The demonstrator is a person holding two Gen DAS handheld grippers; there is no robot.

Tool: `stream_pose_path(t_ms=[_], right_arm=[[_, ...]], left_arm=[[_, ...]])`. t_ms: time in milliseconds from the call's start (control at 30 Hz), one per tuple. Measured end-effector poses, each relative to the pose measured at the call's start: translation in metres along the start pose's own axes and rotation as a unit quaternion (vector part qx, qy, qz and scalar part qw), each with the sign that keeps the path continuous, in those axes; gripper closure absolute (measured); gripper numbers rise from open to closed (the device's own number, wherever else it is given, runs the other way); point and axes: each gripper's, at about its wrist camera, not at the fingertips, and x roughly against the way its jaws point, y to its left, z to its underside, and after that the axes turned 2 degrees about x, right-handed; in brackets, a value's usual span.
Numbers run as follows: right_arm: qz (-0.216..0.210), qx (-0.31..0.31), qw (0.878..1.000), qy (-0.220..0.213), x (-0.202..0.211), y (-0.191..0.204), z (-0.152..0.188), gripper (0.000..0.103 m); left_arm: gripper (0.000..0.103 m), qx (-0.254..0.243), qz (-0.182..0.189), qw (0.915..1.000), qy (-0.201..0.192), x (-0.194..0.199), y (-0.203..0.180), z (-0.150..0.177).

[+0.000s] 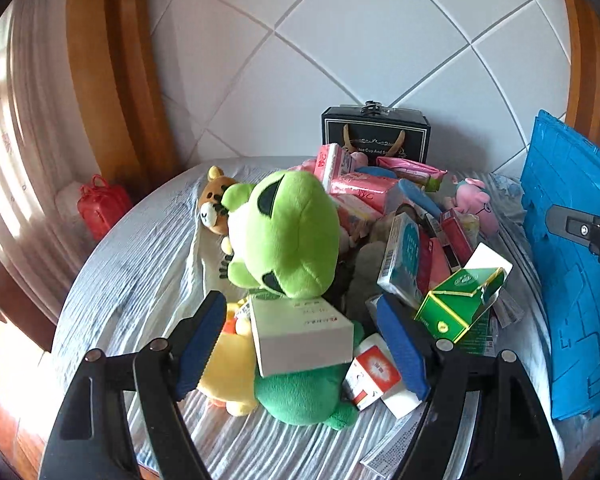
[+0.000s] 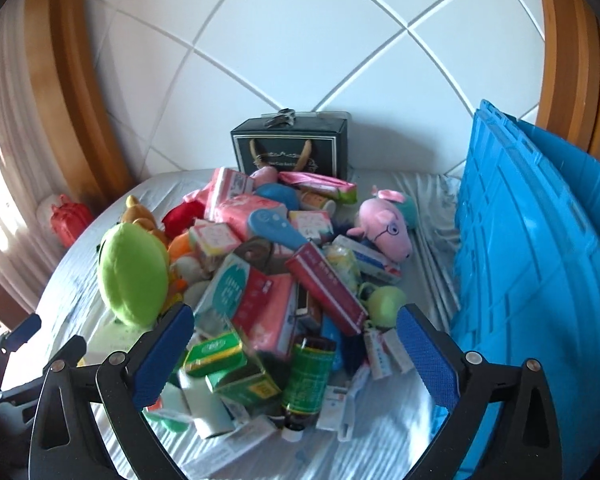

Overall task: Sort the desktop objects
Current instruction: 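Move both tools back over the pile on the bed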

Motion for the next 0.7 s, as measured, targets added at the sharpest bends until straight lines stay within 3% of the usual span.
stream_pose_path(t_ms=[167, 333, 700], right_arm=[[-0.048, -0.003, 0.999, 0.002, -0.009, 0.005, 0.044, 0.000], [-0.051, 0.022, 0.998, -0.011, -0.018, 0.012, 0.077, 0.000], [-0.102, 0.041, 0.994, 0.007, -0.058, 0.009, 0.098, 0.000]], left_arm=[[0.026, 0.021, -0.021, 0.9995, -0.009, -0.004, -0.005, 0.035], [0.026, 0.033, -0.023, 0.9991, -0.014, -0.010, -0.020, 0.059], [0.026, 0.022, -0.020, 0.9994, 0.016, -0.044, -0.053, 0.085]])
